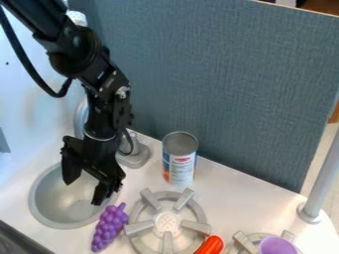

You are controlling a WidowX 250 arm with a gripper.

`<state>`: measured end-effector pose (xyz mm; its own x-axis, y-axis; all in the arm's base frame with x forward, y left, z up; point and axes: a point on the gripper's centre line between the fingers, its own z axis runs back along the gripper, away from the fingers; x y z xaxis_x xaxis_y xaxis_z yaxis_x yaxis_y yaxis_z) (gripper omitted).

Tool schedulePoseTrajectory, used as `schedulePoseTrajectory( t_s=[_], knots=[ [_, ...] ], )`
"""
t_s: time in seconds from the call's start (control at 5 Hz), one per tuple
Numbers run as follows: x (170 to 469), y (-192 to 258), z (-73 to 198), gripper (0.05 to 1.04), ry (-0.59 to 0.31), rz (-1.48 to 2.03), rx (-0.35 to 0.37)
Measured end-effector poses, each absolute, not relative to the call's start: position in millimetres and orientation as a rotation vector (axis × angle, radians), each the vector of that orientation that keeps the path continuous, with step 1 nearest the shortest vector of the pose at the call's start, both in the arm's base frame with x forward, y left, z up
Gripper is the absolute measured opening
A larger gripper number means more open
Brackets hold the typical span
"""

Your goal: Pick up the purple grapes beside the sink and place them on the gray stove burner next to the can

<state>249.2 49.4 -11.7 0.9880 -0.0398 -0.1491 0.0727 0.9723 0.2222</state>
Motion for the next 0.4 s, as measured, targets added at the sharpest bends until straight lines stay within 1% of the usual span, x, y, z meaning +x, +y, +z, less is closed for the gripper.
schedulePoseTrajectory(
  t_s=[0.2, 0.4],
  knots=[
    [244.9, 49.6, -19.2, 1.009, 0.167, -0.062, 0.224],
    [239.9, 46.6, -39.1, 1.009, 0.119, -0.117, 0.164]
  ],
)
